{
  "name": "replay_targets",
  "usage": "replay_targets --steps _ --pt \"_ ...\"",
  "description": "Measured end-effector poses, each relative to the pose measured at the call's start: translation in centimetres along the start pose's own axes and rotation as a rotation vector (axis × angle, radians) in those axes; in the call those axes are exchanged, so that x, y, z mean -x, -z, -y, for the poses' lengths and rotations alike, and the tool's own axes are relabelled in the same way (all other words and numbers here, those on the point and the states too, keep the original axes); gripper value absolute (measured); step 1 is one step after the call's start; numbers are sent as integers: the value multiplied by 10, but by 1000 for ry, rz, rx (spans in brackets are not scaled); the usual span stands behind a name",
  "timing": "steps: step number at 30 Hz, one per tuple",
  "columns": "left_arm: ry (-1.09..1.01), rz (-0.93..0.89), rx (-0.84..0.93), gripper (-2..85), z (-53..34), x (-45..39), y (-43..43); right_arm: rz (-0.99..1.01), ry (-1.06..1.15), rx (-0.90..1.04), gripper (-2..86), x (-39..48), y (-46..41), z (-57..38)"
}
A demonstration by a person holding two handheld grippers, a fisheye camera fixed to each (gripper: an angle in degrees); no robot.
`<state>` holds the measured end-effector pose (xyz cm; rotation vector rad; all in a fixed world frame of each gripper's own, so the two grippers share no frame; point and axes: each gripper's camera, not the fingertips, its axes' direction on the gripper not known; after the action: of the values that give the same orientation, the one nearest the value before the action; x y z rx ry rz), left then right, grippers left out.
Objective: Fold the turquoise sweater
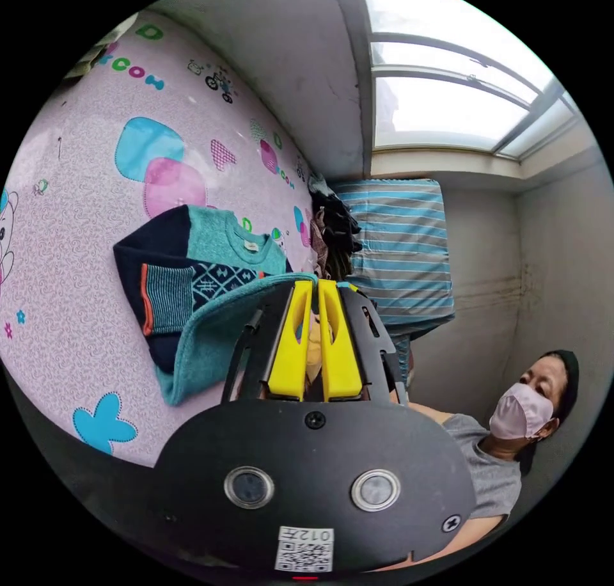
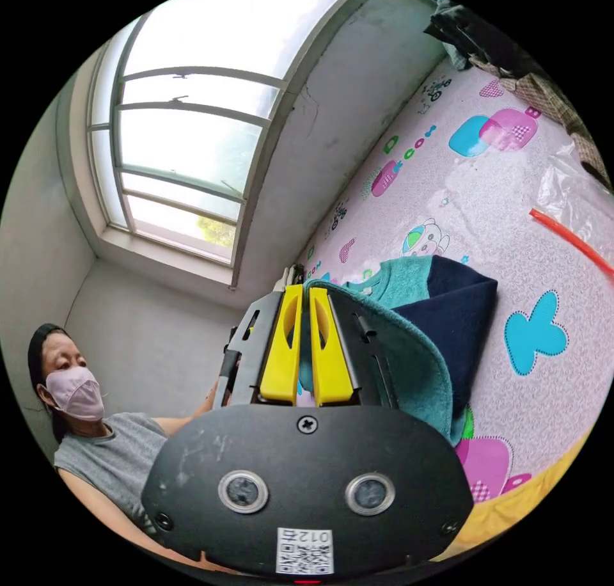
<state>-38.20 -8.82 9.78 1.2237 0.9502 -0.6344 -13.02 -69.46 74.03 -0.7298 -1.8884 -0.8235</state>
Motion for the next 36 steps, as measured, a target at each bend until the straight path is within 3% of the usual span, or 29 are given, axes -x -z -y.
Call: replay_targets --steps 19,26,31,36 --pt "309 27 -63 18 109 90 -84 -211 -206 39 -7 -100 -117 121" --pt "255 38 -86 45 113 80 -109 -217 -263 50 18 -111 -139 132" --pt "135 -33 -263 81 96 39 -96 -247 -196 15 49 -84 -130 133" --pt "-38 269 -20 89 62 -29 -106 -291 -77 63 49 -45 -94 107"
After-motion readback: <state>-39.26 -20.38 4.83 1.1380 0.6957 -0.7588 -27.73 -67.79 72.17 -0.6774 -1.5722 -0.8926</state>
